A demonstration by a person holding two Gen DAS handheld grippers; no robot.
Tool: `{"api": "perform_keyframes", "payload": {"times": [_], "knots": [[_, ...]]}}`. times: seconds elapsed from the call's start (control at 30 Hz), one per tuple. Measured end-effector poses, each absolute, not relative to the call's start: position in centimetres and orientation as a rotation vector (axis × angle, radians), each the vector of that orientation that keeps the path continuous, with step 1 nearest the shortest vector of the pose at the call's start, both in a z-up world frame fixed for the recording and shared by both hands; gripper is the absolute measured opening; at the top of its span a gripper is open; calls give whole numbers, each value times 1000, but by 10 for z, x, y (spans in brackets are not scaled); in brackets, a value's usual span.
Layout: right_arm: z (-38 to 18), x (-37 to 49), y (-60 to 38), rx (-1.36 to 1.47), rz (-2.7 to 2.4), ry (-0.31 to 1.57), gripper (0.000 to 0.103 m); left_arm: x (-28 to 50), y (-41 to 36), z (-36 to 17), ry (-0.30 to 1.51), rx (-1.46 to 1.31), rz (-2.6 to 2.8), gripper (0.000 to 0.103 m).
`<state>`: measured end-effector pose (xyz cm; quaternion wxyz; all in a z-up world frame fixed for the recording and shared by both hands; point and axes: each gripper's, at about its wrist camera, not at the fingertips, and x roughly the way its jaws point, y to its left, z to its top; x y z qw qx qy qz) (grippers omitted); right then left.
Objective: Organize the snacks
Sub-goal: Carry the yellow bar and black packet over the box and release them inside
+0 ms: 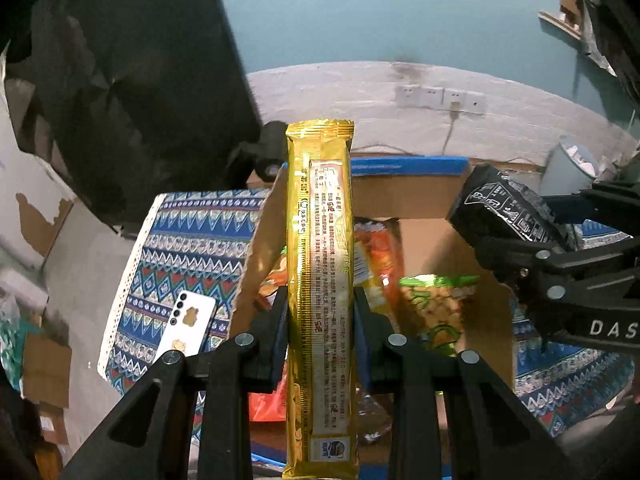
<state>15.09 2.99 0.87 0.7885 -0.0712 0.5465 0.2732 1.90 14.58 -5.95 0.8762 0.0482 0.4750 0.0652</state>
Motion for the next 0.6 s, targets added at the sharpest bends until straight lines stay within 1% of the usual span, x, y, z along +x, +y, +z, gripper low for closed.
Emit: {"api": "perform_keyframes", "payload": {"times": [0.23, 0.37, 0.4, 0.43, 0.47, 0.6], "knots": [[-10, 151, 56, -176, 627, 1219, 64, 23, 161, -72, 1018, 81, 162, 29], [-12, 152, 61, -178, 634, 1224, 65, 23, 163, -69, 1004, 74, 174, 31], [-11, 151, 61, -181, 627, 1222, 66, 22, 162, -67, 999, 81, 179, 35], [-11, 151, 59, -185, 622, 1219, 69, 23, 162, -67, 996, 84, 181, 39], [-10, 152, 57, -187, 616, 1213, 72, 22, 161, -66, 990, 86, 183, 45], [-4, 150, 48, -184, 597, 1197, 76, 21, 154, -63, 986, 98, 178, 49]]}}
